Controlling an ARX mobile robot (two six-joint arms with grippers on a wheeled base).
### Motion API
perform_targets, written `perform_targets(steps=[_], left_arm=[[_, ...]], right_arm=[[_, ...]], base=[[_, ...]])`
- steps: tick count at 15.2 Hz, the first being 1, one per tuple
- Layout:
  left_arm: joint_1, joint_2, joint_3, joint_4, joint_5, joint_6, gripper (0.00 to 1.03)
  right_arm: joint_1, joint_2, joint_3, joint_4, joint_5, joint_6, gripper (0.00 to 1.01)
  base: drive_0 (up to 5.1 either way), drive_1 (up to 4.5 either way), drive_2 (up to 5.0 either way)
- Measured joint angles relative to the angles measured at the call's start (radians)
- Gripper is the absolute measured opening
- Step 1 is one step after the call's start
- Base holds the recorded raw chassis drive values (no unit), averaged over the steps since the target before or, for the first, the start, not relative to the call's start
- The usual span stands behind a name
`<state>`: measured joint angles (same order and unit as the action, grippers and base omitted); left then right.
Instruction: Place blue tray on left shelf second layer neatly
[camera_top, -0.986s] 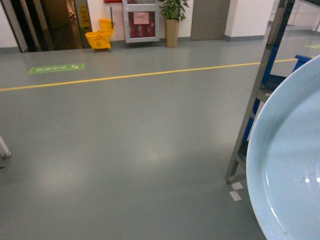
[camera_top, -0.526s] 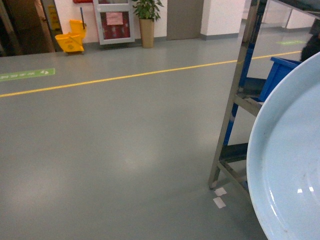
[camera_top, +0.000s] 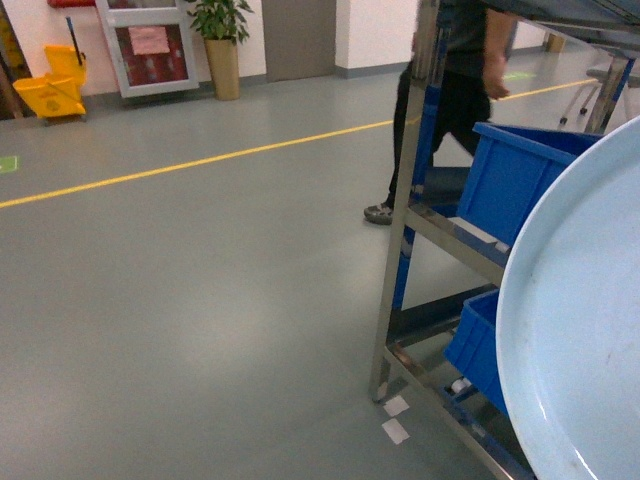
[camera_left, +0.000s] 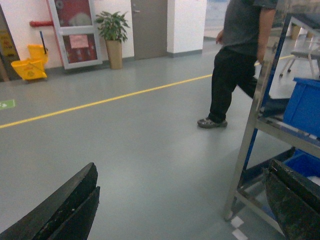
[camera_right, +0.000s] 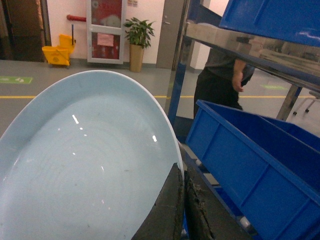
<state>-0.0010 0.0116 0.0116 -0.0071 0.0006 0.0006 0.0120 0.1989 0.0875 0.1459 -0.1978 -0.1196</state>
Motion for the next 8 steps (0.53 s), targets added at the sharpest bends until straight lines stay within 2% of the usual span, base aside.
perform_targets(steps=[8], left_arm=[[0.000, 0.000, 0.000, 0.003, -0.001, 0.000, 0.98]], right_arm=[[0.001, -0.004, 0.000, 0.004, -0.001, 0.000, 0.02]], base=[[0.0, -0.04, 0.0]])
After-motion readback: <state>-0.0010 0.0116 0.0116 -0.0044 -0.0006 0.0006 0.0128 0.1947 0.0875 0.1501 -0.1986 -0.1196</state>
